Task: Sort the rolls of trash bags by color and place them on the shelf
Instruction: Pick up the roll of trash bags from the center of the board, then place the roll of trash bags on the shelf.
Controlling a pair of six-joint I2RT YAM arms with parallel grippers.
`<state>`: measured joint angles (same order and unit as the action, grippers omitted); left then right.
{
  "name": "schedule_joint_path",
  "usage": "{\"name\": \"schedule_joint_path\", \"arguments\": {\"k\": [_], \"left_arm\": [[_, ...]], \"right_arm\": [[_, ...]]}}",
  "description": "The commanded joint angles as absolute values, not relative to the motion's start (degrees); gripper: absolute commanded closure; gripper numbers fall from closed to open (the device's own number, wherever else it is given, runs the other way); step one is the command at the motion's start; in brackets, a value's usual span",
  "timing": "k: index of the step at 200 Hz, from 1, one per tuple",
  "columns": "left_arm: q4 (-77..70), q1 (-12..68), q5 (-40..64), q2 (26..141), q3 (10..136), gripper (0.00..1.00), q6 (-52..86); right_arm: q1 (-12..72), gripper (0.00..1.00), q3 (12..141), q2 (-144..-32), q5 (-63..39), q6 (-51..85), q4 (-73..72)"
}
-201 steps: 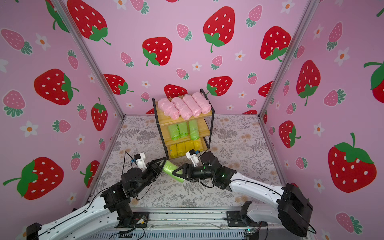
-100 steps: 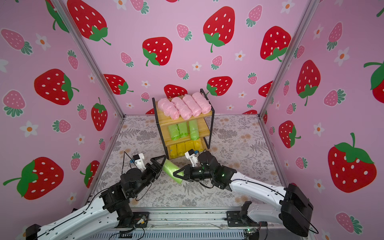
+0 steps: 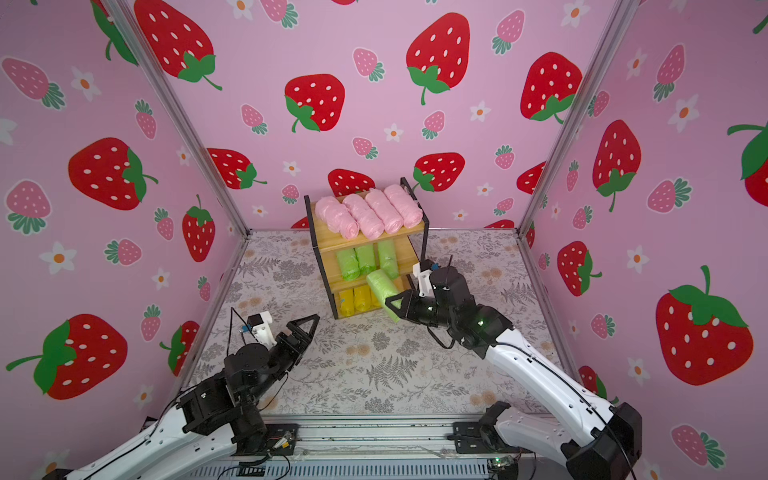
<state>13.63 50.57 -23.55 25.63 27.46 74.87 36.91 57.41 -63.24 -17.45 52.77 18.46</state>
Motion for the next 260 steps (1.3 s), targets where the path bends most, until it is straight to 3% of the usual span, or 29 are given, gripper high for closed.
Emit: {"name": "schedule_joint_path", "arguments": {"k": [1, 107, 188, 232, 260], "left_arm": [[14.97, 50.69, -24.31, 25.11, 28.30, 0.07, 73.41], [14.33, 50.68, -23.68, 25.30, 27.69, 0.08, 72.82], [14.59, 50.65, -24.08, 25.49, 27.42, 0.08, 72.10], [14.24, 50.69, -23.91, 26.52, 27.43, 0.07, 71.86], [14.48, 50.69, -23.98, 27.21, 27.42, 0.04, 71.98]], "right_arm": [[32.13, 1.00, 59.68, -64.56, -20.71, 54.15, 13.43], [23.83, 1.00, 64.73, -78.38, -23.42, 63.21, -2.98], [23.25, 1.00, 67.25, -85.38, -23.55, 65.83, -3.72], [21.98, 0.77, 70.41, -88.84, -26.05, 65.04, 1.27], [21.80, 0.36, 74.23, -91.04, -27.02, 62.98, 7.60]]}}
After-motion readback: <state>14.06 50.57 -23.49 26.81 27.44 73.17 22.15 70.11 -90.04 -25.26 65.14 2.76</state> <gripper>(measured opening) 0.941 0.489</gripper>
